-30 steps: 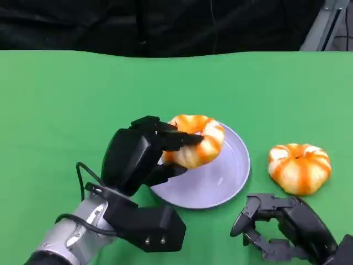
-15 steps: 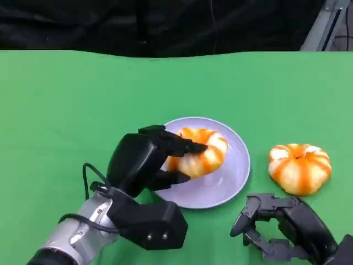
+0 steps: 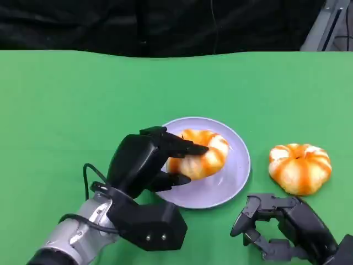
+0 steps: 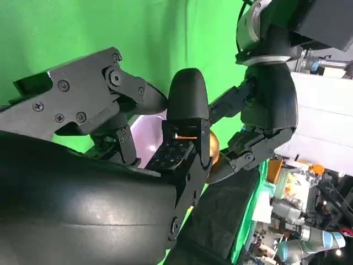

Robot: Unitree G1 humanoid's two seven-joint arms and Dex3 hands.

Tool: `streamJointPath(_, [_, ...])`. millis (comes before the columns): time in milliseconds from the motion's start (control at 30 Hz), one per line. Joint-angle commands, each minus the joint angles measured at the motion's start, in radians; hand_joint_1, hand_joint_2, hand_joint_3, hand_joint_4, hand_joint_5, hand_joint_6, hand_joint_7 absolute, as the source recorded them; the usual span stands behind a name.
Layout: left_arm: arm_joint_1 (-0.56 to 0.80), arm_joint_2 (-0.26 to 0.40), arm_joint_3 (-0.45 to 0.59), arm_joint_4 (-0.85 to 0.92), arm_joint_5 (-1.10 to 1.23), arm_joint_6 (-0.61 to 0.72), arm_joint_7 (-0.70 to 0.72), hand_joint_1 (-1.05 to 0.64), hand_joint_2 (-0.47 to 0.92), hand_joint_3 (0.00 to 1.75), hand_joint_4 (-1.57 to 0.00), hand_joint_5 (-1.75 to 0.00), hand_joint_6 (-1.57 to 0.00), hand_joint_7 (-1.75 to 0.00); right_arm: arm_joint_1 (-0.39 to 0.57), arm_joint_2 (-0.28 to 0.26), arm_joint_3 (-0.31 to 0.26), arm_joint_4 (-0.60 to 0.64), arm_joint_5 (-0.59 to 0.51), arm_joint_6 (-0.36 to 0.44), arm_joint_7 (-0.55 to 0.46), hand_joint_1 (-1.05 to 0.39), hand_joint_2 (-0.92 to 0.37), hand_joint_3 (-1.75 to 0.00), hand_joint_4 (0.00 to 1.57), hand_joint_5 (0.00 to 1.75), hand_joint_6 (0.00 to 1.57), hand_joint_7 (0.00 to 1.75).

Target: Grasp the bread from the table and place it into the plate.

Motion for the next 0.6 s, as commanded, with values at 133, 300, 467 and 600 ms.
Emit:
streamJointPath(133, [-0.012,0.012,0.005,0.009,-0.006,-0.008,-0.015,-0.07,0.92,0.01,-0.89,-0.74,-1.24,0.0,-0.008,-0.012,-0.009,0.014,0.001,-0.024,-0.006,-0.15,-0.71,-0.8,0.75,1.6,0.85,1.1])
streamJointPath(300, [-0.01,0.011,0.007,0.006,-0.01,-0.005,-0.026,-0.07,0.92,0.01,-0.84,-0.84,-1.24,0.0,-0.006,-0.01,-0.008,0.012,0.012,-0.017,0.0,-0.15,-0.71,-0.79,0.75,1.6,0.85,1.09])
streamJointPath(467, [-0.01,0.011,0.01,0.01,-0.013,-0.003,-0.037,-0.08,0.92,0.02,-0.82,-0.88,-1.24,0.0,-0.007,-0.012,-0.008,0.015,0.01,-0.023,0.0,-0.15,-0.72,-0.78,0.75,1.58,0.85,1.08])
streamJointPath(600, [-0.013,0.011,0.01,0.014,-0.009,-0.001,-0.035,-0.08,0.92,0.02,-0.81,-0.89,-1.24,0.0,-0.015,-0.011,-0.009,0.031,0.009,-0.041,0.001,-0.15,-0.72,-0.78,0.75,1.59,0.85,1.08])
